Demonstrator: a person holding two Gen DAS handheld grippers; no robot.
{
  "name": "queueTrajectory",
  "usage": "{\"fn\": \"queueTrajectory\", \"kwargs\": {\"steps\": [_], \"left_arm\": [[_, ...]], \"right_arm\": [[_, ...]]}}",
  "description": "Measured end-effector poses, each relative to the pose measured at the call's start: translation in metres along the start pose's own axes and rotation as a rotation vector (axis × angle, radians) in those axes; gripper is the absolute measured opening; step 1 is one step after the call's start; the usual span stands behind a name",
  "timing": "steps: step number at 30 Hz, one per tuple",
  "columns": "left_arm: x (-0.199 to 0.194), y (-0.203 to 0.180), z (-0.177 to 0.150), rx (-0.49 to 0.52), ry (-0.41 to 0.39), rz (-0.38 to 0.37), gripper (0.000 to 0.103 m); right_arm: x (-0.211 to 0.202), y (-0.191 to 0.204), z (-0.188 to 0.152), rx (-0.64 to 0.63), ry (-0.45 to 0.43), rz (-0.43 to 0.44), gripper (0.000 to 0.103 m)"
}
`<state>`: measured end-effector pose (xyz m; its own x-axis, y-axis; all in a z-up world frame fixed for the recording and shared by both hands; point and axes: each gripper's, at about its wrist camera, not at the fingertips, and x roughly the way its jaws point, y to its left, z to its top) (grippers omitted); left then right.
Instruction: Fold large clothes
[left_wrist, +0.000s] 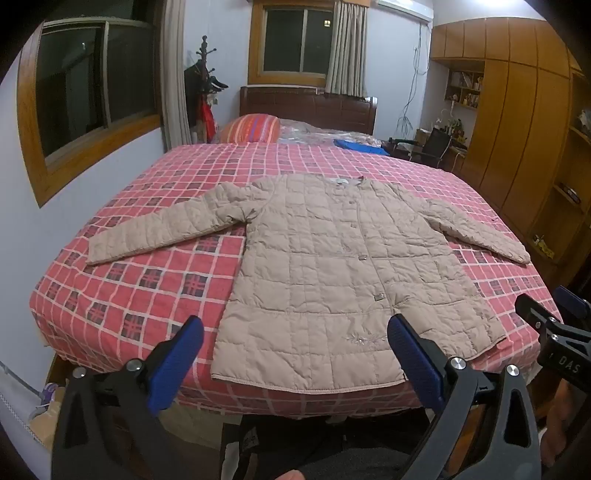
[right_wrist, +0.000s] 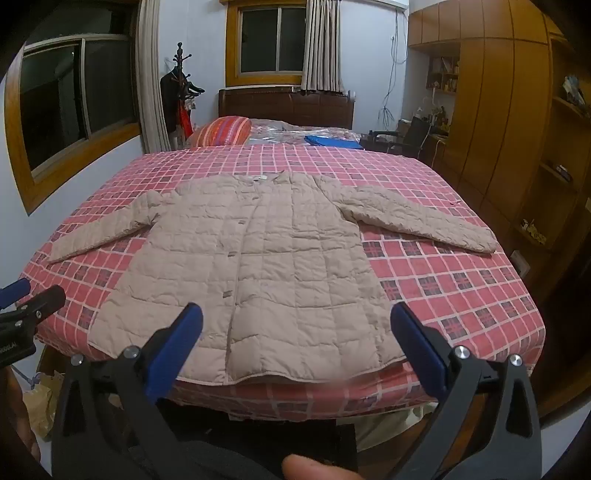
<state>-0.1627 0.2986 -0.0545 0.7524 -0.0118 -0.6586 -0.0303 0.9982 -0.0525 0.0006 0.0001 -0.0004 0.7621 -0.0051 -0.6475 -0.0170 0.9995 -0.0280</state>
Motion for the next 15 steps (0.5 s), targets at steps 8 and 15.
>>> {"fn": "queueTrajectory", "kwargs": {"steps": [8,15], "left_arm": [[0.0031,-0.001,0.0003,0.011,0.006,0.005,0.1],[0.0031,-0.0011,0.0003,0.01,0.006,0.007,0.1]], "right_arm": [[0.0031,-0.0002,0.0016,0.003,-0.005,0.001,0.101],[0.0018,0.0005,0.0003,0.003,-0.01,-0.001,0.101]]}}
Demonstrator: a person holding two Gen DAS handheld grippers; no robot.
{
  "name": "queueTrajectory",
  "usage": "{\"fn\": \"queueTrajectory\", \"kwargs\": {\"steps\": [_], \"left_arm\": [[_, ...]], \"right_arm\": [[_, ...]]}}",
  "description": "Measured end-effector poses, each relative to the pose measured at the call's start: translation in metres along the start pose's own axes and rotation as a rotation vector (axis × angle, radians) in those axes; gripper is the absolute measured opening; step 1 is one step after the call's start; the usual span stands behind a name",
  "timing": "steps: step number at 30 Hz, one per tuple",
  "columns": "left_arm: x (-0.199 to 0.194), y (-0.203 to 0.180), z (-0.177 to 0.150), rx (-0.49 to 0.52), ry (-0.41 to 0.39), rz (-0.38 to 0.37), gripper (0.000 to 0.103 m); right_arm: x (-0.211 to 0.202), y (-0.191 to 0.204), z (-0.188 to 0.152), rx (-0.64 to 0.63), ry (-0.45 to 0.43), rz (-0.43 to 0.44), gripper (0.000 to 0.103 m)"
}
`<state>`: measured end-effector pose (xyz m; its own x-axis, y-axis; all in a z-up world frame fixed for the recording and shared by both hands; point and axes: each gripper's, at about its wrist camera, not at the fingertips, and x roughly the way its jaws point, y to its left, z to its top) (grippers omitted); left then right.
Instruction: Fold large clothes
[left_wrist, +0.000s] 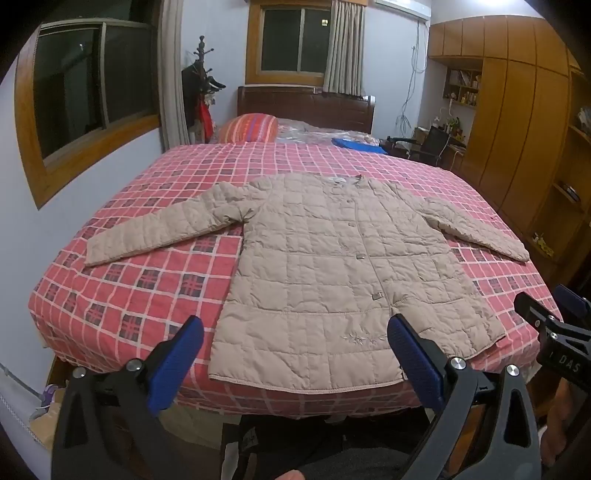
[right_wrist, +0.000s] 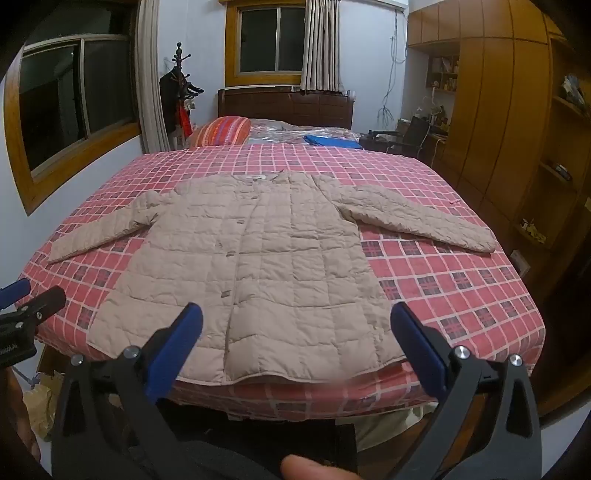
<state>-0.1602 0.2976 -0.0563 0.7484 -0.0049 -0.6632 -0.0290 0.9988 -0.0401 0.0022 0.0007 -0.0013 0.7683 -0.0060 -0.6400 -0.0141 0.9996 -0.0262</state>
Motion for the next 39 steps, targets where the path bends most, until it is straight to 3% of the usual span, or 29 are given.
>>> {"fn": "queueTrajectory", "kwargs": {"steps": [39], "left_arm": [[0.0071,-0.0021,-0.0005,0.0,0.015,-0.005,0.1]], "right_arm": [[0.0014,-0.0079,-0.0011,0.006,-0.005,-0.007,0.101]]}}
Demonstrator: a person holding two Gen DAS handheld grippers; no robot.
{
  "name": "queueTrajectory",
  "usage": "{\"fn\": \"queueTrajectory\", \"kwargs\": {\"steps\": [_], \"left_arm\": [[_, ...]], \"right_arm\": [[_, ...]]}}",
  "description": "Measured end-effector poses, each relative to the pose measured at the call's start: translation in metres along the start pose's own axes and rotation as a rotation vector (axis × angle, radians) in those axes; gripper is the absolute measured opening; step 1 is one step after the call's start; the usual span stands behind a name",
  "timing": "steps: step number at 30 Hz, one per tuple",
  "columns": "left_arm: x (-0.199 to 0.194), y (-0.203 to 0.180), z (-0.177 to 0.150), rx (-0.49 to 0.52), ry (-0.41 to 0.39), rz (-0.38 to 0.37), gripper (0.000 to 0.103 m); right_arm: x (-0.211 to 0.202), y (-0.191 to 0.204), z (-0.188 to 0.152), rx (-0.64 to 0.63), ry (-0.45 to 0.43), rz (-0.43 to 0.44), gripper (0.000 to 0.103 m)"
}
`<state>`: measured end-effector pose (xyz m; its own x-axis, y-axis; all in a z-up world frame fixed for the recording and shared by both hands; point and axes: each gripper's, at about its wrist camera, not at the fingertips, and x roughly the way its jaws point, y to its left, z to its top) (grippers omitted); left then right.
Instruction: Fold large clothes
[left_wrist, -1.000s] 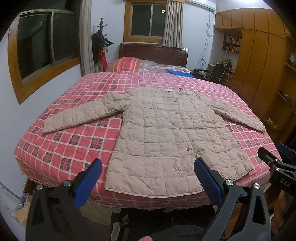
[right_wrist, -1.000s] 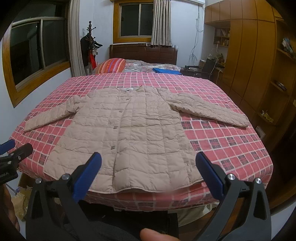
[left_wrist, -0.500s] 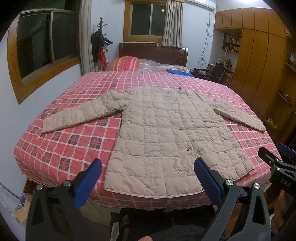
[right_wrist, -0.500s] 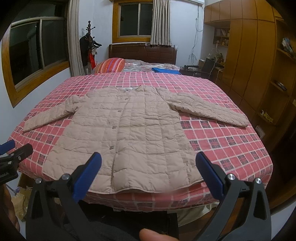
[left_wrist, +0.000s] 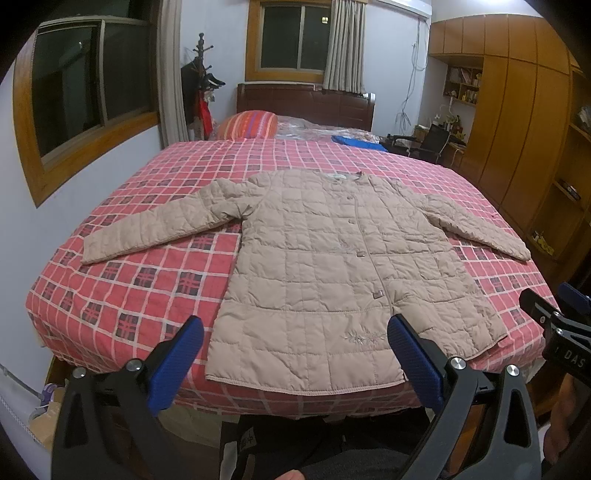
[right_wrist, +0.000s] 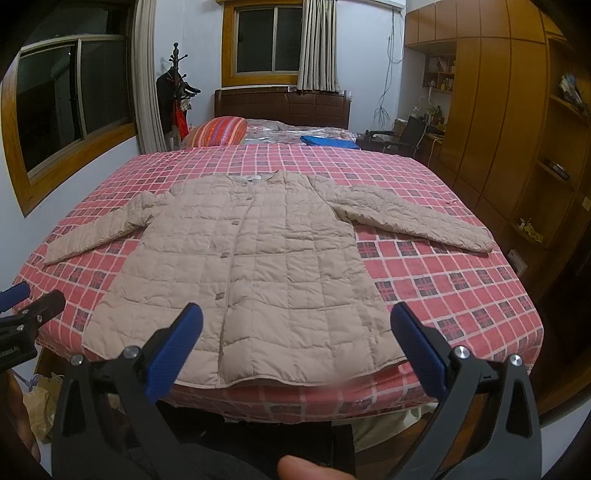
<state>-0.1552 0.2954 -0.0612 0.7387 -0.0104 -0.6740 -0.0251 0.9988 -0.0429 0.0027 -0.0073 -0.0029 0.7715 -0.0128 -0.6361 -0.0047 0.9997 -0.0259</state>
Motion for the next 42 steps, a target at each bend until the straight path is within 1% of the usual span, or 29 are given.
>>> {"fn": "queueTrajectory", "kwargs": {"steps": [29,39,42], "left_arm": [[0.001,0.001,0.001,-0.001,0.004,0.002,0.1],[0.015,0.001,-0.001,0.0,0.027,0.0,0.1],[0.022,0.0,0.0,0.009,0.024,-0.017,0.1]], "right_arm": [[0.003,0.002,0.0,-0.004,0.011,0.0,0.101],[0.015,0.001,-0.003,-0.015,0.034,-0.013,0.101],[0.023,-0.002,-0.003,-0.02,0.039,-0.027,0.101]]}}
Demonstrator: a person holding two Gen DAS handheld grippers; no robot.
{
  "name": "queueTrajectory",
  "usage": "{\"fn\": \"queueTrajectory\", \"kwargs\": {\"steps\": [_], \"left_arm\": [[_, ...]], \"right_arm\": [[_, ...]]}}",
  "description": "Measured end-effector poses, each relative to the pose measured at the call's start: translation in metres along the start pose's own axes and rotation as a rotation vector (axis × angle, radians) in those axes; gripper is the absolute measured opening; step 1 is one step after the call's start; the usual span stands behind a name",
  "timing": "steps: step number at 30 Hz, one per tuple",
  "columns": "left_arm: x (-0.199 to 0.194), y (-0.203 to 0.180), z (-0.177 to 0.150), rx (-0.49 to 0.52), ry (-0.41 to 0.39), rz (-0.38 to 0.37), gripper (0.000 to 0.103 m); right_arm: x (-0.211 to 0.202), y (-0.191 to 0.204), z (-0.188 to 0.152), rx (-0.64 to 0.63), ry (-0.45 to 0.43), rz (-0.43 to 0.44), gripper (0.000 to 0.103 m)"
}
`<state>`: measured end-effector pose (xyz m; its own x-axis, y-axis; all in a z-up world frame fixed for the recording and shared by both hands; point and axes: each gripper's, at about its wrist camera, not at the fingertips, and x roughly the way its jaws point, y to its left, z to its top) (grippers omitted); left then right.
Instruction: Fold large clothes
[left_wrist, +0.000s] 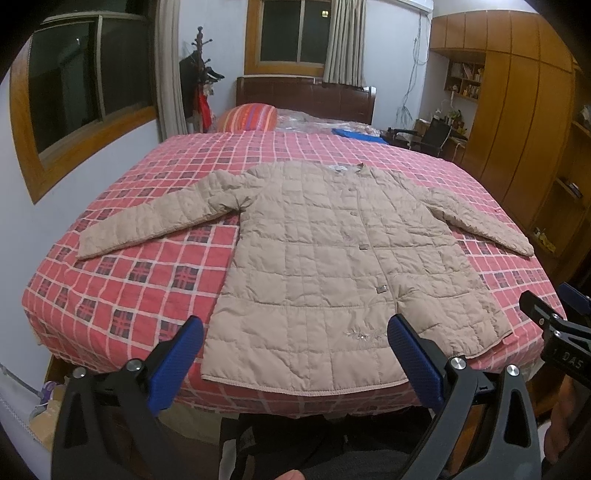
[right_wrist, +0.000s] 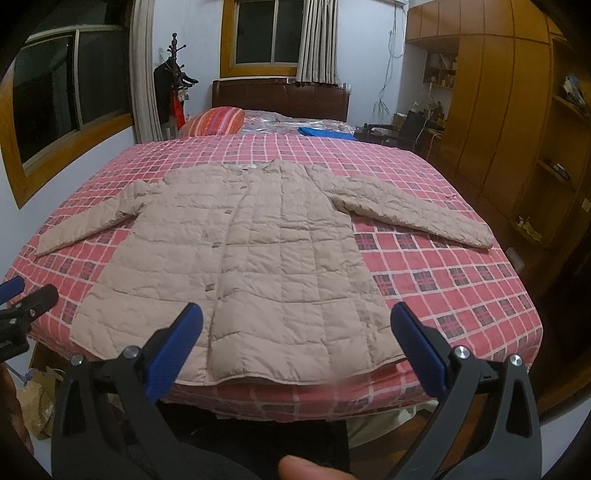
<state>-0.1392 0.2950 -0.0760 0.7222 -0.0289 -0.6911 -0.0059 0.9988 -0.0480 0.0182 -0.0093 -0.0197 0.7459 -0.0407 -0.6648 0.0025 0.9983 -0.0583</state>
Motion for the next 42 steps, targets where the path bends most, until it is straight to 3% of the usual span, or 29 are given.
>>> {"fn": "queueTrajectory", "kwargs": {"steps": [4,6,8,15,18,20,23,25,30,33,35,42], "left_arm": [[0.011,-0.003,0.005,0.032,-0.042,-0.072,0.1],[0.019,-0.005,0.011,0.054,-0.073,-0.108,0.1],[0.029,-0.001,0.018,0.043,-0.098,-0.138,0.1],[0.065,0.015,0.051,0.036,-0.135,-0.282,0.1],[0.079,0.018,0.065,0.034,-0.112,-0.332,0.1],[0.088,0.021,0.071,0.016,-0.096,-0.352,0.1],[0.099,0.025,0.079,-0.012,-0.074,-0.394,0.1],[0.106,0.025,0.08,-0.013,-0.057,-0.409,0.1],[0.119,0.03,0.083,-0.016,-0.043,-0.438,0.1],[0.124,0.034,0.083,-0.03,-0.039,-0.451,0.1],[0.127,0.037,0.084,-0.048,-0.038,-0.448,0.1],[0.137,0.05,0.085,-0.097,-0.012,-0.428,0.1]], "right_arm": [[0.016,-0.016,0.002,0.007,-0.05,0.004,0.101],[0.03,-0.041,0.004,0.057,-0.095,0.092,0.101],[0.048,-0.073,0.01,0.163,-0.081,0.123,0.101],[0.12,-0.187,0.022,0.435,-0.024,0.048,0.101],[0.146,-0.233,0.02,0.551,-0.007,0.033,0.1],[0.162,-0.264,0.017,0.634,0.01,0.029,0.094],[0.19,-0.31,0.01,0.786,0.04,0.071,0.065],[0.212,-0.354,-0.005,0.981,0.039,0.144,0.063],[0.24,-0.421,-0.025,1.223,-0.031,0.169,0.06],[0.253,-0.445,-0.028,1.289,-0.057,0.184,0.055],[0.262,-0.457,-0.03,1.328,-0.083,0.201,0.046],[0.295,-0.502,-0.035,1.44,-0.095,0.176,0.045]]}}
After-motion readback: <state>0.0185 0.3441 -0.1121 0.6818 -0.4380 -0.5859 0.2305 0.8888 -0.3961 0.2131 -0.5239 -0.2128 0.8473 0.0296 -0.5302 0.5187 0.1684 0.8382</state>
